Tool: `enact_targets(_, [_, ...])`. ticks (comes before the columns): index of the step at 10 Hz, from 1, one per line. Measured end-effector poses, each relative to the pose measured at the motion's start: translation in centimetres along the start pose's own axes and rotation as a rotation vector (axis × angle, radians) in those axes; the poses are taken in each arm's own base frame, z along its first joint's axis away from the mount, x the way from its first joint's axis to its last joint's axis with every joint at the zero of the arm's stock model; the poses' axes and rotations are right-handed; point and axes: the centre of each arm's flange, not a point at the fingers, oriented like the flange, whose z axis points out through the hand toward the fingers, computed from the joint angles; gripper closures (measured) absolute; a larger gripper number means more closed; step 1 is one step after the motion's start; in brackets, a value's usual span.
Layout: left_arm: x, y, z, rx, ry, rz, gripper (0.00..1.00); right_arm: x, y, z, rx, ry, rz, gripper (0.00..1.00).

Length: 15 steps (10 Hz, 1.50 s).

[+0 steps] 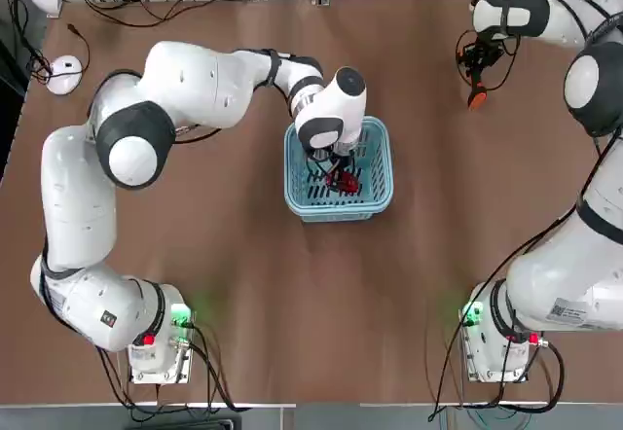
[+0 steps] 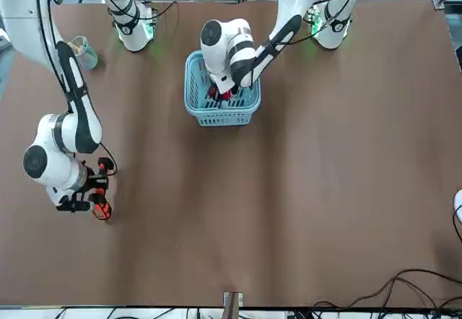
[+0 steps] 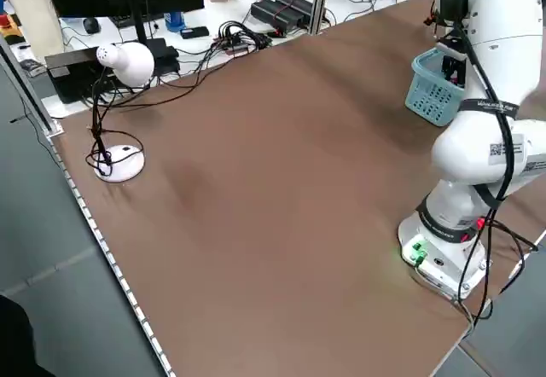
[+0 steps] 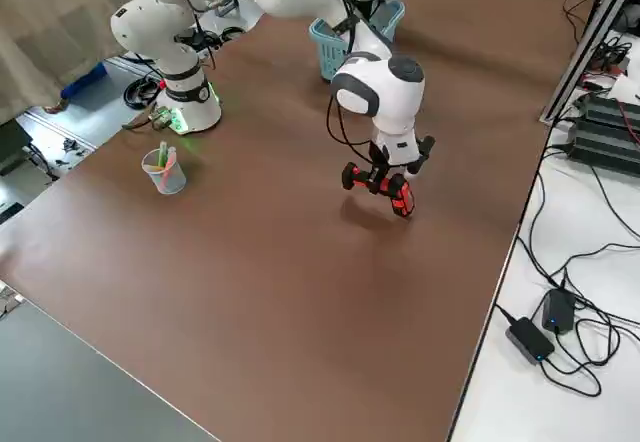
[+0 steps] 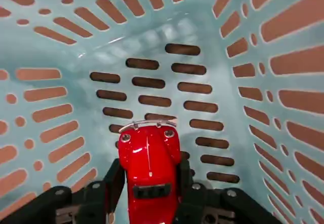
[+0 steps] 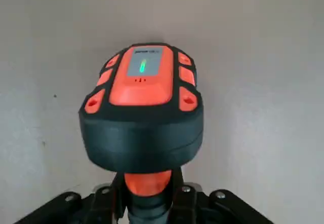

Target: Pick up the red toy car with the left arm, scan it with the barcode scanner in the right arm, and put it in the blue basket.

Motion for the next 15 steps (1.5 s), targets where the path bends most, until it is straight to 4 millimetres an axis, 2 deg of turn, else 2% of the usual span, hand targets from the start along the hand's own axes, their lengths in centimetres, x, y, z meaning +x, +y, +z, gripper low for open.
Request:
enact_targets(5, [-0.9,0.9,1.3,-0.013,0.000,0.022,0.52,0.0,0.5,2.2,-0.007,-0.005,-0.003,0.63])
enact_targets(8, [-0.8,1.6,1.8,-0.009,-0.004,0.013,0.52,0.0,0.6,2.2,-0.007,-0.003,-0.002,0.61])
enact_targets(11, [-1.2,1.2,1.9,-0.009,-0.003,0.021,0.52,0.1,0.7,2.1,-0.007,0.003,-0.001,0.50])
enact_targets(12, [-1.2,1.2,1.9,-0.009,-0.003,0.021,0.52,0.2,0.7,2.0,-0.007,0.005,0.000,0.36])
enact_targets(13, [-1.2,1.2,1.9,-0.009,-0.003,0.021,0.52,0.2,0.8,2.0,-0.007,0.006,0.001,0.29])
enact_targets(15, [-1.2,1.2,1.9,-0.009,-0.003,0.021,0.52,0.4,0.8,1.7,-0.007,0.012,0.001,0.23])
